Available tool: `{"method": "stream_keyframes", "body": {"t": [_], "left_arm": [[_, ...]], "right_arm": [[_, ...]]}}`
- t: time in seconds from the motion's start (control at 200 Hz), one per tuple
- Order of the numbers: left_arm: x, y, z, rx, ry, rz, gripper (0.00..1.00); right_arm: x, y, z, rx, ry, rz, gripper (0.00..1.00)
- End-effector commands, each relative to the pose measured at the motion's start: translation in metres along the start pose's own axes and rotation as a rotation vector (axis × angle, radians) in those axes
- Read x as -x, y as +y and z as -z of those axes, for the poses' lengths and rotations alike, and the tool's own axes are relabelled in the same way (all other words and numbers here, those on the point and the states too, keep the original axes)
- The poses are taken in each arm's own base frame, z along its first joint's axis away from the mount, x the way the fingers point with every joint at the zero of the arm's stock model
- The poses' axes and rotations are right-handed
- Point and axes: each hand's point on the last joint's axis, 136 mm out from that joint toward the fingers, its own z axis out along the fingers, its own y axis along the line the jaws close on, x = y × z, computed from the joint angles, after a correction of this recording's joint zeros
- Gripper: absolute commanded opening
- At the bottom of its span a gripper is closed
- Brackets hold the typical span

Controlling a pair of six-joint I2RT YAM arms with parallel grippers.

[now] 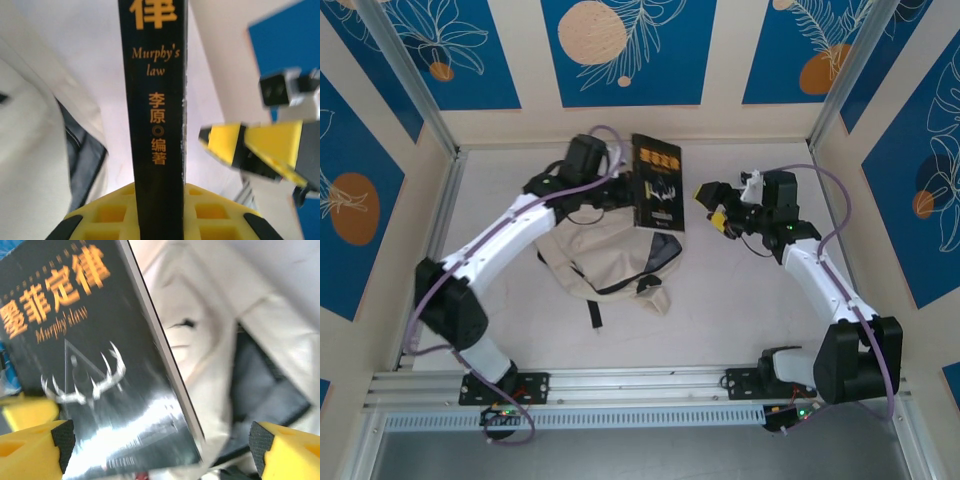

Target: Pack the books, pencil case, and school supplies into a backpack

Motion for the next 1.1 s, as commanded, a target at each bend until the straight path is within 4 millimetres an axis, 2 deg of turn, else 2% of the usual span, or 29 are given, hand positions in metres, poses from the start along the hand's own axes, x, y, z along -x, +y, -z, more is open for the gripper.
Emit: {"method": "stream_keyframes", "body": {"t": [0.0, 0.14, 0.305, 0.39, 0.505, 0.64, 0.71, 1.09], "left_arm": [[0.045, 0.001, 0.031, -0.034, -0.243, 0.066, 0.01], [0.068, 0.007, 0.061, -0.086, -0.407, 0.161, 0.0], [0.086, -0.001, 0.082, -0.158, -0.542, 0.221, 0.0], [0.092, -0.008, 0.089, -0.194, -0.575, 0.233, 0.0], [0.097, -0.007, 0.096, -0.209, -0.615, 0.257, 0.0], [0.098, -0.008, 0.102, -0.22, -0.636, 0.266, 0.0], [0.097, -0.007, 0.103, -0.216, -0.643, 0.27, 0.0], [0.091, 0.003, 0.094, -0.209, -0.624, 0.313, 0.01]], "right_arm": [[-0.015, 0.052, -0.008, 0.248, 0.09, -0.065, 0.92], [-0.024, 0.088, -0.025, 0.36, 0.105, -0.118, 0.94], [-0.035, 0.117, -0.057, 0.467, 0.155, -0.208, 0.95], [-0.039, 0.128, -0.073, 0.526, 0.184, -0.265, 0.95], [-0.039, 0.139, -0.089, 0.584, 0.202, -0.314, 0.95], [-0.037, 0.142, -0.103, 0.609, 0.206, -0.355, 0.92], [-0.036, 0.142, -0.107, 0.609, 0.198, -0.364, 0.88], [-0.026, 0.142, -0.113, 0.61, 0.155, -0.394, 0.49]]}}
